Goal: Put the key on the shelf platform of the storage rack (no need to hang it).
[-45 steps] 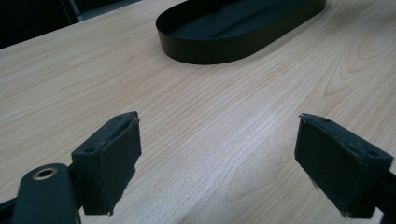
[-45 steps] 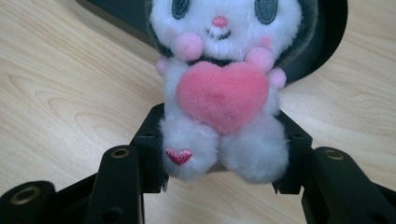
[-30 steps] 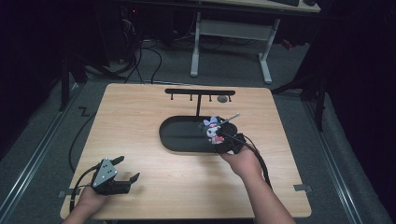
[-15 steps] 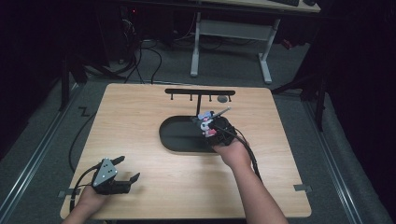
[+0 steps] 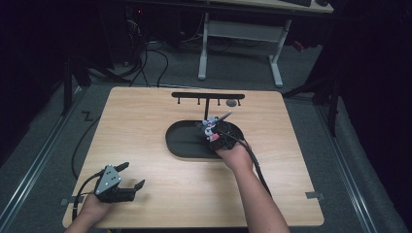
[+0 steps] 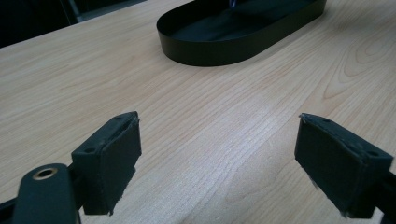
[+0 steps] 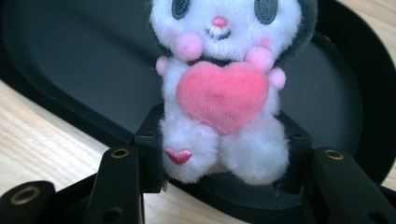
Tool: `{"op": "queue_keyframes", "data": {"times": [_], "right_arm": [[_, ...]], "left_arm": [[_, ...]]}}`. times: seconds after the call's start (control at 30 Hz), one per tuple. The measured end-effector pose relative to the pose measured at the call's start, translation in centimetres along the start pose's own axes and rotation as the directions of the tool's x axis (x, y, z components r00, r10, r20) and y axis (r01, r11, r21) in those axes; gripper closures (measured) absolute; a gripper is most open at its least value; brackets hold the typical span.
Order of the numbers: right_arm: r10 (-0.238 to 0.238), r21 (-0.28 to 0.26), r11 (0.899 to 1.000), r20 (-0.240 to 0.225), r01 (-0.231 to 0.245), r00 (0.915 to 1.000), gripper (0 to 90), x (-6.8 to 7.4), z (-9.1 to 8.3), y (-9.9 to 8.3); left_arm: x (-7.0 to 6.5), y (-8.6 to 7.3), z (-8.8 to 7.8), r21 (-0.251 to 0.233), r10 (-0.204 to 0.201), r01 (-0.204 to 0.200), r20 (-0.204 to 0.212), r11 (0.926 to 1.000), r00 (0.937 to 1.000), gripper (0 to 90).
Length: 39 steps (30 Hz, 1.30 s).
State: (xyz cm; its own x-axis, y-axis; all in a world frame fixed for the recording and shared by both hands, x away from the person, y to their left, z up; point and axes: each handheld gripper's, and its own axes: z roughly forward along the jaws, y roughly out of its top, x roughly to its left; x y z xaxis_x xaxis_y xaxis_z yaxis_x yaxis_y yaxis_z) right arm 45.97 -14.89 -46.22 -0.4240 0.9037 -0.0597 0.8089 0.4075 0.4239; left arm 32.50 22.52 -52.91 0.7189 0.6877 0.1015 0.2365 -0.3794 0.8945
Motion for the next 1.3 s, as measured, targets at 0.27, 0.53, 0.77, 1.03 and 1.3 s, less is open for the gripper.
{"op": "queue_keyframes", "data": {"times": [0.27, 0.53, 0.77, 1.03, 1.3], "right_arm": [[0.050, 0.058, 0.997, 0.007, -0.051, 0.9987, 48.6, -0.4, 1.0, -0.9], [0.072, 0.085, 0.994, 0.002, -0.072, 0.9974, 48.3, -1.0, 1.3, -1.8], [0.072, 0.076, 0.995, -0.010, -0.071, 0.9973, 47.5, -1.1, 1.6, -1.5], [0.087, 0.046, 0.995, -0.027, -0.086, 0.9958, 42.4, -0.8, 1.8, -1.2], [0.083, 0.001, 0.997, -0.027, -0.083, 0.9962, 35.2, -0.7, 0.3, -1.0]], "left_arm": [[0.0, 0.1, 0.1, 0.009, 0.003, -0.003, 0.000, 1.0000, 1.0000, 15.5], [-0.1, 0.1, 0.2, 0.009, 0.007, -0.007, -0.002, 0.9999, 1.0000, 15.5], [-0.1, 0.1, 0.1, 0.011, 0.007, -0.007, 0.000, 0.9999, 1.0000, 15.5], [-0.1, 0.1, 0.2, 0.010, 0.008, -0.008, 0.000, 0.9999, 1.0000, 15.5], [-0.1, 0.1, 0.2, 0.013, 0.009, -0.009, 0.001, 0.9999, 1.0000, 15.5]]}}
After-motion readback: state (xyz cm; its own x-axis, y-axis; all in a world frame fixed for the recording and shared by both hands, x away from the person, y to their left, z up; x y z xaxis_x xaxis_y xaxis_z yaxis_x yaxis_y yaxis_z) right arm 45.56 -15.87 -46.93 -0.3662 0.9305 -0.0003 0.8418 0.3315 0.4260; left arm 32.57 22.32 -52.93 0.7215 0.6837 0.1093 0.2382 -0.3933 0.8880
